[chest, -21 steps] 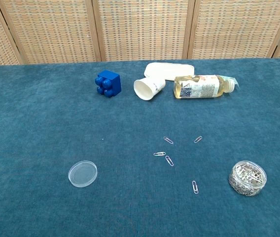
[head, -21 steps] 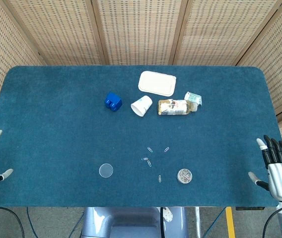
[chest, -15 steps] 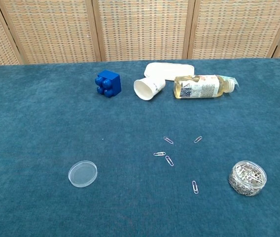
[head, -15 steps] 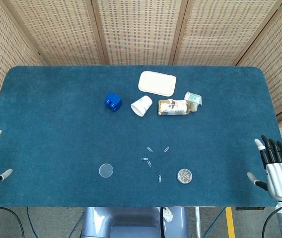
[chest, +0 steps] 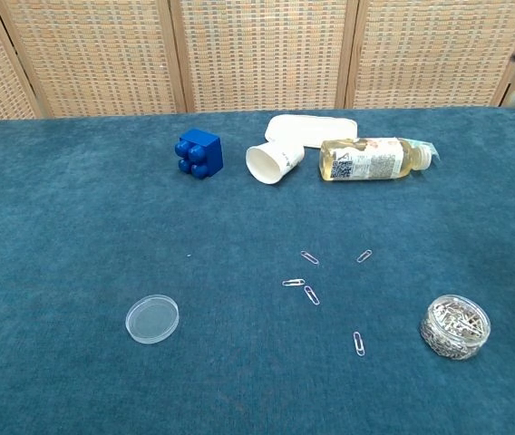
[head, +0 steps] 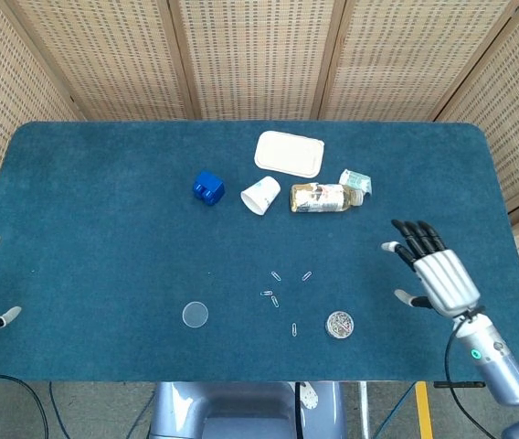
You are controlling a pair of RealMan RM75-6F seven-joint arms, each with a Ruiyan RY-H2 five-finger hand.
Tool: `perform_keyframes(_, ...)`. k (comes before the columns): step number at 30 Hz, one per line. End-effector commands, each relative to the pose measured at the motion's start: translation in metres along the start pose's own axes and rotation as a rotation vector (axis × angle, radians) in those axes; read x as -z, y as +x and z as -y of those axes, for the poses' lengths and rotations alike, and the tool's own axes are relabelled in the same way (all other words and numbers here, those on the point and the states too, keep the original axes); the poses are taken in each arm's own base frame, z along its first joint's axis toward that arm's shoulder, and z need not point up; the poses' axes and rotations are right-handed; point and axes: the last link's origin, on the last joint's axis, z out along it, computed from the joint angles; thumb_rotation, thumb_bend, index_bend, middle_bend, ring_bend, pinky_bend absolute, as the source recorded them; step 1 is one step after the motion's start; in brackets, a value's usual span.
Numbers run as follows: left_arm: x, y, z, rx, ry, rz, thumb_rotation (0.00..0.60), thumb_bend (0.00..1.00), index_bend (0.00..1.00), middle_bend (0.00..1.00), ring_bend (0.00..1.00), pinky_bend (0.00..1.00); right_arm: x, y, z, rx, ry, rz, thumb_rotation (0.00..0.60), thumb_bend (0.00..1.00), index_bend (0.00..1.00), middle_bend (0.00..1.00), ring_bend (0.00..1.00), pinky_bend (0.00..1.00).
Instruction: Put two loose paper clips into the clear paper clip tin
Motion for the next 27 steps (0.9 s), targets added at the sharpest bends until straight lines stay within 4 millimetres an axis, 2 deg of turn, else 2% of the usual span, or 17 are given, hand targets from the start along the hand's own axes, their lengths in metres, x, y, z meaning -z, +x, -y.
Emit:
perform_keyframes(1, -0.003, -0.002, 0.0, -0.008, 0.006, 0.006, 0.6, 0.0, 0.0, 0.0, 0.0, 0.0, -0.045, -0.003, 0.027, -0.035, 0.11, 0.063, 0.6, 0.23, 0.3, 0.0, 0.0, 0.0)
perform_keyframes(6, -0.006, -0.006, 0.002, -0.016, 0.022, 0.016, 0.6, 0.0, 0.0, 0.0, 0.0, 0.0, -0.082, -0.019, 0.049, -0.027, 0.151, 0.11, 0.6, 0.29, 0.38, 0.0, 0.0, 0.0)
perform_keyframes(11, -0.006, -0.006, 0.002, -0.018, 0.028, 0.012, 0.6, 0.0, 0.0, 0.0, 0.0, 0.0, -0.107, -0.039, 0.068, -0.008, 0.175, 0.166, 0.6, 0.32, 0.41, 0.0, 0.0, 0.0)
perform_keyframes(20, -0.006, -0.006, 0.003, -0.017, 0.032, 0.014, 0.6, 0.0, 0.0, 0.0, 0.0, 0.0, -0.125, -0.077, 0.088, 0.069, 0.193, 0.247, 0.6, 0.34, 0.42, 0.0, 0.0, 0.0)
perform_keyframes(27, -0.007, -0.006, 0.002, -0.016, 0.03, 0.017, 0.6, 0.0, 0.0, 0.0, 0.0, 0.0, -0.133, -0.094, 0.091, 0.127, 0.184, 0.294, 0.6, 0.34, 0.42, 0.0, 0.0, 0.0)
